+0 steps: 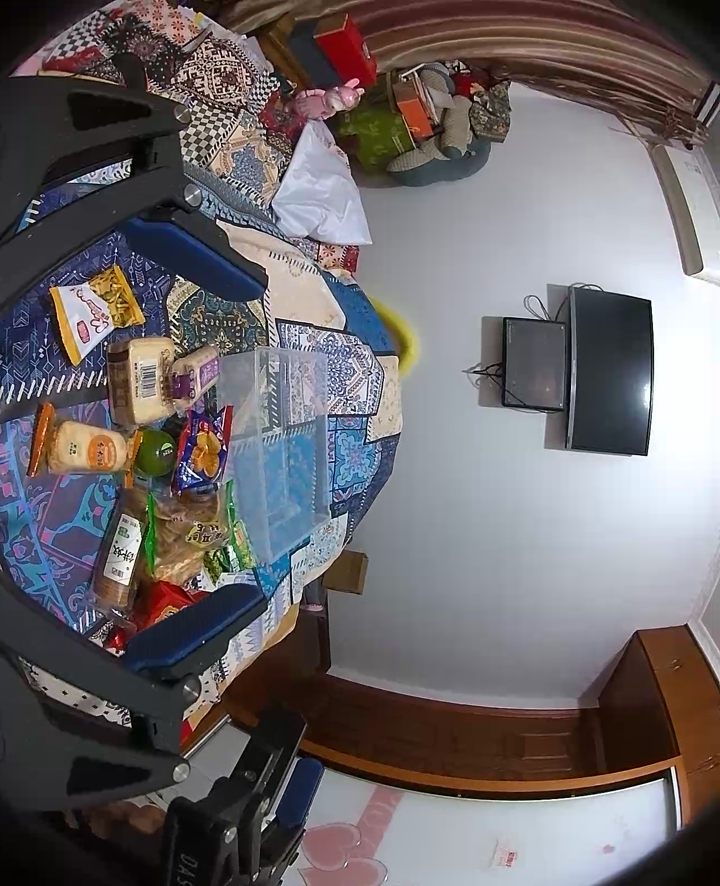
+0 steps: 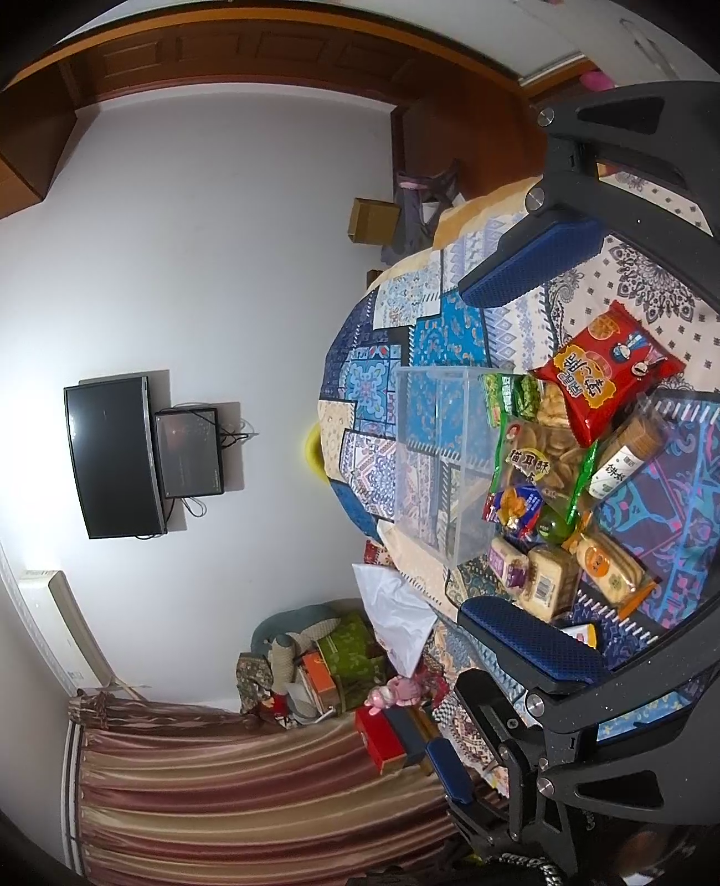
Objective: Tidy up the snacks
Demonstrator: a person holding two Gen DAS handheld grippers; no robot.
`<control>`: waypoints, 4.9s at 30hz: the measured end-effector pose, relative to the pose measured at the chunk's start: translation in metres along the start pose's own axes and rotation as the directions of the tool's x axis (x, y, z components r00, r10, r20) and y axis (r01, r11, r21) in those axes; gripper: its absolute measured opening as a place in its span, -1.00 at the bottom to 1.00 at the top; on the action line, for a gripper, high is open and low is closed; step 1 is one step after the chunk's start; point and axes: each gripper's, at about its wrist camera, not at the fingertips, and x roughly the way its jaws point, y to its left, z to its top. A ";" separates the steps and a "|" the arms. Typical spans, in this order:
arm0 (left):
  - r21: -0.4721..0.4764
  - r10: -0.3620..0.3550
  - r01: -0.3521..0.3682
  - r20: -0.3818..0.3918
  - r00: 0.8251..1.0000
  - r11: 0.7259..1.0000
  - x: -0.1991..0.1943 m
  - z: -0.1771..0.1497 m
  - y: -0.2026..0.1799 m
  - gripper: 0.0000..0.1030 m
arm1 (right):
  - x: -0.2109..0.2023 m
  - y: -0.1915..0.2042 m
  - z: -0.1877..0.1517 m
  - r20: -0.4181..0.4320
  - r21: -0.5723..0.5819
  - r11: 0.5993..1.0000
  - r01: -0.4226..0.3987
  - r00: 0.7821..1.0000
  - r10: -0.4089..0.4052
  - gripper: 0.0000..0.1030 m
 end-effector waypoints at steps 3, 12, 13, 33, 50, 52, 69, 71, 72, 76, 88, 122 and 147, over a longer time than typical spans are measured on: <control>0.001 0.000 0.000 0.002 1.000 1.000 0.001 0.001 -0.002 1.00 | 0.001 -0.001 0.000 0.000 0.004 1.000 -0.001 1.000 0.001 1.00; 0.009 0.004 -0.004 -0.003 1.000 1.000 0.001 0.001 -0.004 1.00 | -0.001 -0.003 -0.002 0.002 0.012 1.000 -0.008 1.000 0.007 1.00; 0.009 0.004 -0.004 -0.003 1.000 1.000 0.001 0.001 -0.005 1.00 | -0.001 -0.003 -0.002 0.003 0.012 1.000 -0.008 1.000 0.008 1.00; 0.006 0.005 -0.005 0.032 0.999 1.000 -0.005 0.006 -0.007 1.00 | -0.006 -0.005 0.000 0.018 0.014 1.000 -0.015 1.000 0.015 1.00; 0.014 0.047 -0.046 -0.078 0.996 0.999 0.024 -0.015 0.018 1.00 | 0.027 -0.027 -0.017 -0.096 0.022 1.000 -0.003 0.995 0.005 1.00; 0.016 0.071 -0.069 -0.122 0.990 0.997 0.035 -0.025 0.026 1.00 | 0.035 -0.034 -0.025 -0.134 0.014 1.000 0.013 0.991 -0.011 1.00; -0.108 0.130 -0.202 -0.465 0.876 0.973 0.117 -0.106 0.102 0.80 | 0.103 -0.074 -0.092 -0.447 0.056 0.998 0.004 0.894 0.021 1.00; -0.121 0.126 -0.211 -0.495 0.860 0.970 0.123 -0.115 0.107 0.80 | 0.109 -0.076 -0.096 -0.463 0.063 0.998 0.006 0.886 0.024 1.00; -0.128 0.121 -0.214 -0.509 0.852 0.968 0.127 -0.120 0.109 0.80 | 0.112 -0.078 -0.097 -0.471 0.070 0.998 0.002 0.882 0.031 1.00; -0.150 0.096 -0.211 -0.549 0.831 0.966 0.136 -0.135 0.111 0.80 | 0.123 -0.081 -0.100 -0.501 0.093 0.996 -0.013 0.864 0.058 1.00; -0.205 0.050 -0.188 -0.539 0.841 0.960 0.144 -0.142 0.115 0.21 | 0.144 -0.089 -0.106 -0.519 0.087 0.992 -0.086 0.847 0.119 1.00; -0.124 0.022 -0.057 -0.268 0.963 0.991 0.136 -0.016 0.085 -0.01 | 0.127 -0.065 -0.006 -0.277 0.064 0.994 -0.088 0.955 0.102 0.45; -0.090 -0.101 0.068 -0.437 0.894 0.994 0.314 0.016 0.069 -0.01 | 0.275 -0.050 0.020 -0.394 0.068 0.993 -0.097 0.912 0.116 0.45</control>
